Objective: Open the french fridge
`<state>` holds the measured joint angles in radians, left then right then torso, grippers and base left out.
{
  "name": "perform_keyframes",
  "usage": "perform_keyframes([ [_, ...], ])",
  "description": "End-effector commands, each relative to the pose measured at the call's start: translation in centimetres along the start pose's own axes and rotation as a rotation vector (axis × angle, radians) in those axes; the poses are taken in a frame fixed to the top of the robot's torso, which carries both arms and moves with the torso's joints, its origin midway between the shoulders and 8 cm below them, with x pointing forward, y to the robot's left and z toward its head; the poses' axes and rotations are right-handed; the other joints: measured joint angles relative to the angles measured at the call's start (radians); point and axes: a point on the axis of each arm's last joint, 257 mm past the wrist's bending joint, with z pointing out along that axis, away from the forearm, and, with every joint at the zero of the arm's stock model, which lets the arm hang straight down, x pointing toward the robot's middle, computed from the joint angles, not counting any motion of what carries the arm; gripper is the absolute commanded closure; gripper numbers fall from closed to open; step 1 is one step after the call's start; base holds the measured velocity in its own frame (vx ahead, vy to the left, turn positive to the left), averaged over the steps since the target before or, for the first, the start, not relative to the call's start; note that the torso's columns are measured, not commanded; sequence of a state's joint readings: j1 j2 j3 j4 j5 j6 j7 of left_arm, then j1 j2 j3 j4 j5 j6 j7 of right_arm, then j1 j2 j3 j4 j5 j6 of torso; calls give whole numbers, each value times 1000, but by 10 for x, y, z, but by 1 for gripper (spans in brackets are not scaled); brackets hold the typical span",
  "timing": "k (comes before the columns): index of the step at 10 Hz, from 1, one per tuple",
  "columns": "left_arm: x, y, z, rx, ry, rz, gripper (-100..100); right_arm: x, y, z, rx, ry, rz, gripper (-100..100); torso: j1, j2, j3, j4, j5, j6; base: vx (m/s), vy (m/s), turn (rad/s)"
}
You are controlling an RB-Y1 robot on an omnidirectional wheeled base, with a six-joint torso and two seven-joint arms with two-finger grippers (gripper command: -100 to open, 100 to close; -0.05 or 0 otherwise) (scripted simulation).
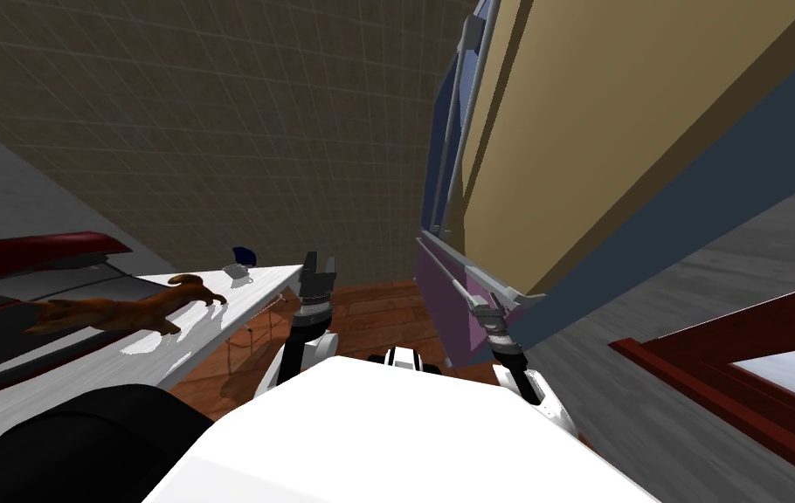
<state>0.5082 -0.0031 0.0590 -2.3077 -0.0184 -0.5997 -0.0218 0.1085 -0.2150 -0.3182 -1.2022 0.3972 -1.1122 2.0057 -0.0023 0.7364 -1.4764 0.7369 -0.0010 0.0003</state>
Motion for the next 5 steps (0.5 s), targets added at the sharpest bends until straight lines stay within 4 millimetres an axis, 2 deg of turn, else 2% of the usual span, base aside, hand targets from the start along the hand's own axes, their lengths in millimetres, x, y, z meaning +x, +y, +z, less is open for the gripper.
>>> perform_keyframes([
  [1, 0, 0, 0, 0, 0, 0, 0, 3, 3, -5, -5, 11, -64, -100, -2, -1, -1, -1, -1, 1, 1, -6, 8],
  [5, 0, 0, 0, 0, 0, 0, 0, 12, 14, -20, -15, 45, -169, -100, -11, -9, -5, -7, -6, 3, 5, -22, 50],
])
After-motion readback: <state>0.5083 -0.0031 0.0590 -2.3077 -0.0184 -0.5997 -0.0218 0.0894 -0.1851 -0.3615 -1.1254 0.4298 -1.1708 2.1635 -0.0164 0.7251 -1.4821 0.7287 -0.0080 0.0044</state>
